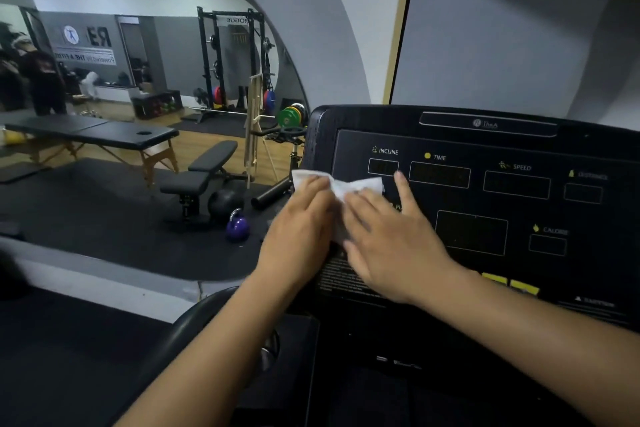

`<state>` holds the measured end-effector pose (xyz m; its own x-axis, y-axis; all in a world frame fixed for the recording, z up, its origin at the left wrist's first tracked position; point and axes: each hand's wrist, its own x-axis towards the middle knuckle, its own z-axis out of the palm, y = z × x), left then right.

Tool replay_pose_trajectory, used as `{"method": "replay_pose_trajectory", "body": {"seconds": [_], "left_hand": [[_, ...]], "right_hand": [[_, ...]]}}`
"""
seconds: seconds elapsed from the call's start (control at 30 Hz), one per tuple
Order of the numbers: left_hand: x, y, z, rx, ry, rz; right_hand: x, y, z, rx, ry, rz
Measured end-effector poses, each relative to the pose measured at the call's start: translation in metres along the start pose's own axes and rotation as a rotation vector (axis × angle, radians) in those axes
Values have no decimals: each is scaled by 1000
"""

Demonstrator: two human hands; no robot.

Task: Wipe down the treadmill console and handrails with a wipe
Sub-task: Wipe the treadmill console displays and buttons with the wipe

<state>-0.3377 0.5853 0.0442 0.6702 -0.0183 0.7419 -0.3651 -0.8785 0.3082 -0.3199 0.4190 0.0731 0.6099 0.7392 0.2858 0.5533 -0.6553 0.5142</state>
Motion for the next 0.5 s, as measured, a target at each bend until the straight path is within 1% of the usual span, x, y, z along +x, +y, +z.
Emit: {"method": "replay_pose_trajectory", "body": {"seconds": [0.13,0.27,0.37,0.5], "left_hand": [[54,-12,3,71,9,51],[80,-15,3,68,-36,63],[51,-13,9,98,-43,33],[-41,-3,21,109,-54,-5]], "right_hand": [[43,39,-7,-74,66,70],[60,52,-8,-29,105,128],[43,32,7,32,144,110],[-13,-13,38,96,109,-19]]}}
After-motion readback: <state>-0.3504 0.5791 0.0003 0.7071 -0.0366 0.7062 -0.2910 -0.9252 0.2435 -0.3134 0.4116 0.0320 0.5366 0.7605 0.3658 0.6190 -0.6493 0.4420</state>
